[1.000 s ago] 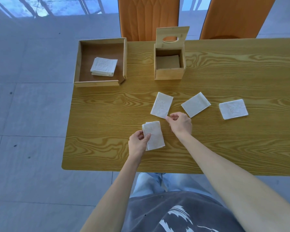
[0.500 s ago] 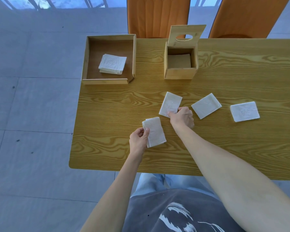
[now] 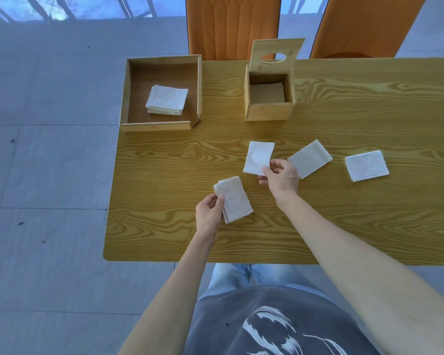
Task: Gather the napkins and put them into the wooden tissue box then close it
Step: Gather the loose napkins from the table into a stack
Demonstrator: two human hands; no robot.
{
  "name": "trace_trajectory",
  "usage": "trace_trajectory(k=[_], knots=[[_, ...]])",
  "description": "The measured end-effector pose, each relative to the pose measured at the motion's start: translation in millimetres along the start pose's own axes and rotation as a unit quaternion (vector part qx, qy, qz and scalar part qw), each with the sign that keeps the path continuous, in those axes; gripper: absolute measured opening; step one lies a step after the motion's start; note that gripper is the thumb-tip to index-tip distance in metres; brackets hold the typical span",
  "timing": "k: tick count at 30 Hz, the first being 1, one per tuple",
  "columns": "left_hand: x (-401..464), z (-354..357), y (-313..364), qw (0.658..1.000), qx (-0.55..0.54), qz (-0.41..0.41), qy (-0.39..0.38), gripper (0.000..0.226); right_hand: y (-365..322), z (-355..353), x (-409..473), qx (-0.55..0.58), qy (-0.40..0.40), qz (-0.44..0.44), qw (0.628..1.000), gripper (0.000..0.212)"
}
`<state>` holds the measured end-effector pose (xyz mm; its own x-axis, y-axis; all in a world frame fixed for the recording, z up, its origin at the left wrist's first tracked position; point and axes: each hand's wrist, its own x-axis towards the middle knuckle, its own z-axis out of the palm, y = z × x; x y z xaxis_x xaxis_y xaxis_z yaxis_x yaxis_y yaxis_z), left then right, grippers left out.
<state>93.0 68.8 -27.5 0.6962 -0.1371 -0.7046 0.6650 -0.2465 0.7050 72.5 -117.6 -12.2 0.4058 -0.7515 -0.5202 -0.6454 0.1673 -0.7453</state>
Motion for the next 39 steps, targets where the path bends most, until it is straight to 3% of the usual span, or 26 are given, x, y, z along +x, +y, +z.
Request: trace_trajectory(k=[2,5,10,16,23,29,39], knots=[[-1,0,0,1.000,-0.013,-0.004,-0.004,0.010,-1,-10,-4,0.065,-0.034,0.010,0.997,0.022],[-1,0,0,0.999,-0.033,-0.015,-0.003,0.020,-1,-23,-14,0.108,-0.105,0.008,0.989,0.023],[-2,1,0,0.999,-0.047,-0.027,0.000,0.023,13,-30,-32,0.089,-0.214,0.014,0.973,0.027],[-3,1,0,0.999,-0.041,-0.025,-0.001,0.023,38,-20,-42,0.021,-0.258,0.022,0.966,0.027],[-3,0,-1,0.998,-0.055,-0.028,-0.009,0.025,50,-4,-41,-0.110,-0.199,-0.044,0.973,0.024],[-4,3,0,0.999,-0.046,-0.008,-0.021,0.025,48,1,-43,-0.230,-0.149,-0.095,0.957,0.027],[-1,24,6,0.999,-0.016,-0.008,-0.036,0.025,40,-15,-36,-0.262,-0.129,-0.101,0.951,0.035]])
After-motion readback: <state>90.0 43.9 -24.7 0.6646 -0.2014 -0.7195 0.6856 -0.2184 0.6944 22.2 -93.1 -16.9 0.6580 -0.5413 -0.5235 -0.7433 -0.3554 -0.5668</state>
